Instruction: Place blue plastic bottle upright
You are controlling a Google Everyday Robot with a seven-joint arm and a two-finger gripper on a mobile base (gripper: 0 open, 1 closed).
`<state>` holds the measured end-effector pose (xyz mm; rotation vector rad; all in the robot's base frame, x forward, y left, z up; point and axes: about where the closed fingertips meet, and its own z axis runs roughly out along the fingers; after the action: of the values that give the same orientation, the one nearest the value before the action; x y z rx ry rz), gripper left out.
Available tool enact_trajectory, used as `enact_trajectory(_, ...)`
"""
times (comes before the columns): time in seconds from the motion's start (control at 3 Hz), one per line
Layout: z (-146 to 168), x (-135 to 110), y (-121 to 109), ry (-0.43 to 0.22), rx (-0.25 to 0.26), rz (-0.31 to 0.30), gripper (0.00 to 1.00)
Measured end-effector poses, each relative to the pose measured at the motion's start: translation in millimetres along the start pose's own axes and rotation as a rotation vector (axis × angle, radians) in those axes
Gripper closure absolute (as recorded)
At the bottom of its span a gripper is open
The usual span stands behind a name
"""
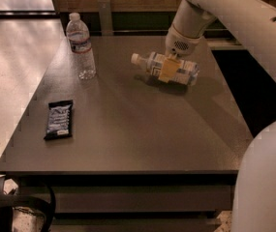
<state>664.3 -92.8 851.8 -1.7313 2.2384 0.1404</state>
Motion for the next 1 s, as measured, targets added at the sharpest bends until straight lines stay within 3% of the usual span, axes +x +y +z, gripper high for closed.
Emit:
enact_trajectory(0.33,-36,-3,-6,-0.116,0.056,-0.001,1.00)
enact_trajectory(1.0,-85,-8,-14,-0.468,0.139,-0.036,1.00)
